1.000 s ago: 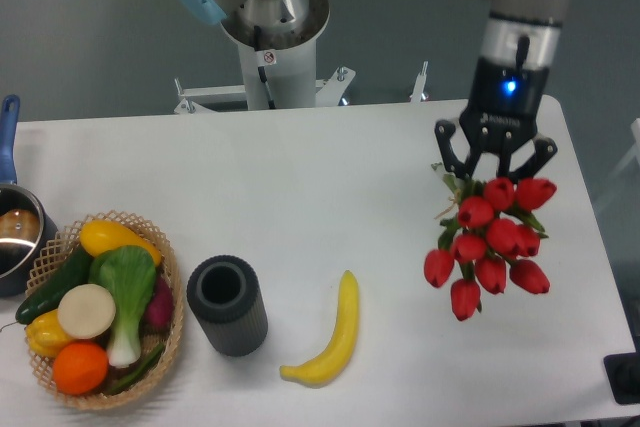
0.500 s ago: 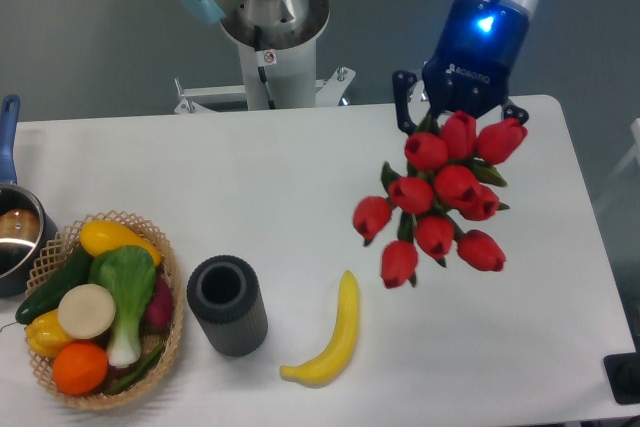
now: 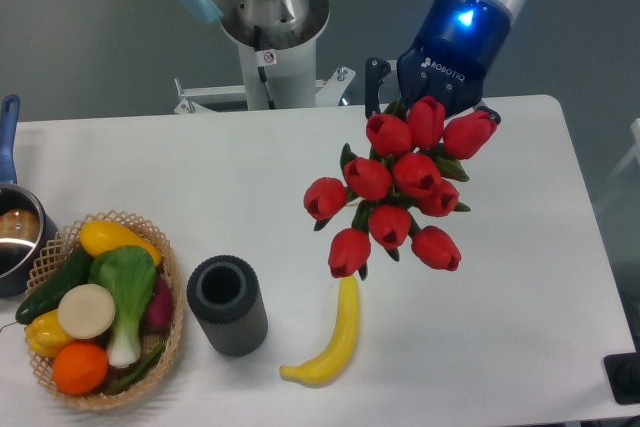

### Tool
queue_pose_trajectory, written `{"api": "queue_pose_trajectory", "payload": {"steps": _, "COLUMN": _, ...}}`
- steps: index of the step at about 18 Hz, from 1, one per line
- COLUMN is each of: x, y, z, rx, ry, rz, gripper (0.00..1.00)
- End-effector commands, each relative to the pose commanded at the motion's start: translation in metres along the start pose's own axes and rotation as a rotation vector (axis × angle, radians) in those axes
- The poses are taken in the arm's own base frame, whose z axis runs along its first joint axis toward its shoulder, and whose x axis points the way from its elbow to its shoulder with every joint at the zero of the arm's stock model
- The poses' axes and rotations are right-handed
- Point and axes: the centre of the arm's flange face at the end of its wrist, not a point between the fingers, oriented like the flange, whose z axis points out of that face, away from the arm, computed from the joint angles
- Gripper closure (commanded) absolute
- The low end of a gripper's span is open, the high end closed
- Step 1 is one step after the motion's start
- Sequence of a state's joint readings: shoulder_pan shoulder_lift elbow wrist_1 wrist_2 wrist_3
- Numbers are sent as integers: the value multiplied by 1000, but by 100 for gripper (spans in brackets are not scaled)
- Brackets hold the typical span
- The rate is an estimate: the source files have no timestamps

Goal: Pick up the flowers from the table
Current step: 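Lift the gripped tulip bouquet up off the table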

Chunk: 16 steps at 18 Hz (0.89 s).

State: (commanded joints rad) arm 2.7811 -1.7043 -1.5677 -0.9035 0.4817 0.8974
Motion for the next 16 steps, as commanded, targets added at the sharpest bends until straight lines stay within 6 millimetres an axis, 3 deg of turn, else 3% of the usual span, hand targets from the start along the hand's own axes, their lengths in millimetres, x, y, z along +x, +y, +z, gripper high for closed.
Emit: {"api": "queue_pose_trajectory", "payload": {"steps": 16, "x": 4, "y": 0, "z": 2, "rx": 18, "ry": 20, "rz": -1, "gripper": 63}}
